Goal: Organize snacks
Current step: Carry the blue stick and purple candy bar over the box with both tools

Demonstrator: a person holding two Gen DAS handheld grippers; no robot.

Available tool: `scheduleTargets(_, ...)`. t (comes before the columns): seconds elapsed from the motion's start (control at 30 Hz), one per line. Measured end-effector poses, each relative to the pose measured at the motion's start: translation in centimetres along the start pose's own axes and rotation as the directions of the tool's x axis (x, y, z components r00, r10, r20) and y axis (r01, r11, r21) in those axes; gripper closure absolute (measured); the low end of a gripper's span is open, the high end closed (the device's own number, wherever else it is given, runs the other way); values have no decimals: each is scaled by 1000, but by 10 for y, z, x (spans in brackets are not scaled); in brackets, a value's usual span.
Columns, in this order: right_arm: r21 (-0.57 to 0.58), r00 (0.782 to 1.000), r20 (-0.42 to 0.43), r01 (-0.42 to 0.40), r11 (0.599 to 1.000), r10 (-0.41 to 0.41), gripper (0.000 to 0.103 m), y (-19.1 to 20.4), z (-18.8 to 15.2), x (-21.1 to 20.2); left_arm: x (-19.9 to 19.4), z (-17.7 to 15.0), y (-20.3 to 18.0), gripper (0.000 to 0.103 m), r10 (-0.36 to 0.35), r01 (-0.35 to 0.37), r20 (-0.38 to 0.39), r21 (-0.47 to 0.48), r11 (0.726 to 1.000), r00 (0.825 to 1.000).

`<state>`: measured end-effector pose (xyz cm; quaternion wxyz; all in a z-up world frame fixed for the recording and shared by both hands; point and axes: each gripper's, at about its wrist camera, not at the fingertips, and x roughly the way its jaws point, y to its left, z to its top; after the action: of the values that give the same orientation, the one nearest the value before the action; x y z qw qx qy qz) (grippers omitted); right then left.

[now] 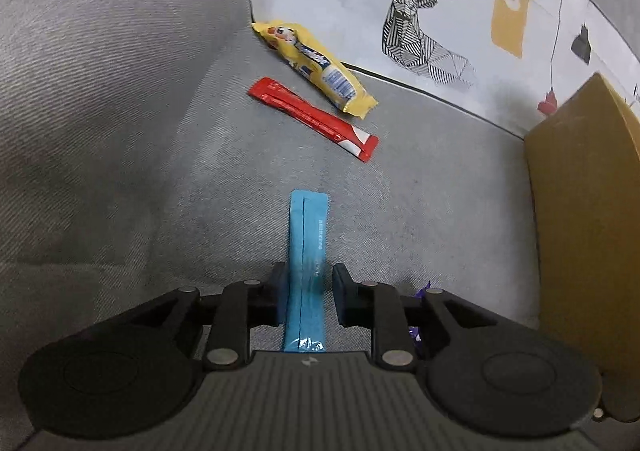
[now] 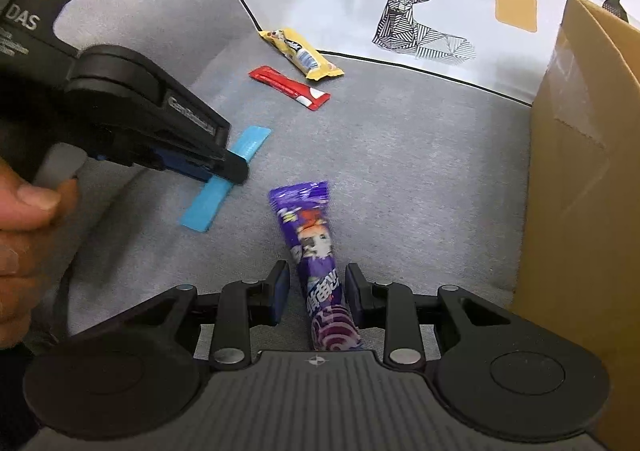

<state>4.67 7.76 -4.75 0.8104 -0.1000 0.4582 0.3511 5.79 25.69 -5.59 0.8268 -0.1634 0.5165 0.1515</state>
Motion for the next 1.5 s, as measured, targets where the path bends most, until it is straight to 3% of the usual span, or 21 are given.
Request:
scheduleTargets(0.27,7,1000,-4,-1,1000,1,62,1,0,2,1,-1,-6,77,27,-27,8,40,999,1000)
scheduleTargets(0.6,9,1000,5,13,1000,-13,62,2,0,2,-1,-1,-5,77,46,-47,18,29,998,999)
scheduleTargets(0.63,9,1000,6,12,1000,-12,63,2,0,2,0,-1,-5,77,49,-49,18,32,998,999)
scheduleTargets(0.73,4,1000,16,12,1000,-13,85,2,0,2,0,0,-7,77,54,-55,19,41,998,998)
scheduleTargets(0.77,5,1000,22,11,1000,-11,86,2,0,1,1,0,-7,77,55,-56,19,44,997,998)
scheduleTargets(1.03,47,995,95,16,999,-20,86,-4,7,-9,0,1,-10,85,68,-69,23,61,996,997)
scheduleTargets(1.5,51,966,259,13,999,-26,86,1,21,-54,-43,8,-25,85,49,-57,122,62,996,991)
